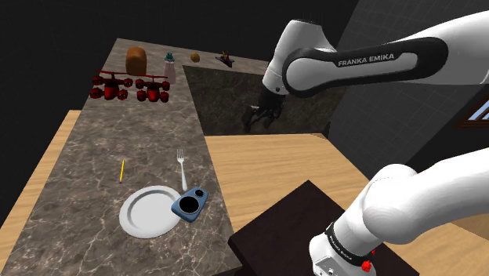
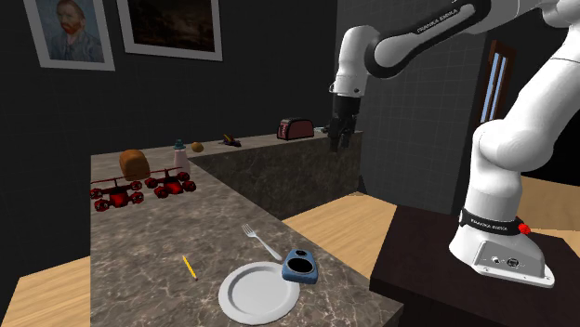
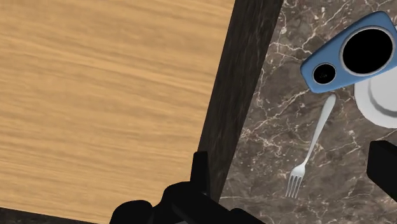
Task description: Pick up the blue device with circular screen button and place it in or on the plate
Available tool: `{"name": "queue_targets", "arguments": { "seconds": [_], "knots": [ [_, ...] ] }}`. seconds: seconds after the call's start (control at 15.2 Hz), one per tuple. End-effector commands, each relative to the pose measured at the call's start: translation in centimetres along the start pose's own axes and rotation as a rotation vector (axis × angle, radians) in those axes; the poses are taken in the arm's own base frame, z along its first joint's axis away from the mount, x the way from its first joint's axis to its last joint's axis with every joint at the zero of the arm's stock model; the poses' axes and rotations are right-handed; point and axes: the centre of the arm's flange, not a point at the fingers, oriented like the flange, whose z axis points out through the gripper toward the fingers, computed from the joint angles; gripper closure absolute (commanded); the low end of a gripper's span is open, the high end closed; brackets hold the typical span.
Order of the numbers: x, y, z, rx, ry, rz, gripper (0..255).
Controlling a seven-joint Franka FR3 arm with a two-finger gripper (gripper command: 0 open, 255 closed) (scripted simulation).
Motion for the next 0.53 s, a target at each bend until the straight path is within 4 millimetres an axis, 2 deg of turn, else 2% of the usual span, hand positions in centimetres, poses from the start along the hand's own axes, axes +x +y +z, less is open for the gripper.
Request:
{"name": "queue_targets", "arguments": {
  "seconds": [0.0,0.46],
  "knots": [
    [0.1,-1.4,2.4,0.001,-0.011,-0.003,0],
    [0.9,-5.8,10.5,0.006,-0.053,-0.017,0]
  ]
}}
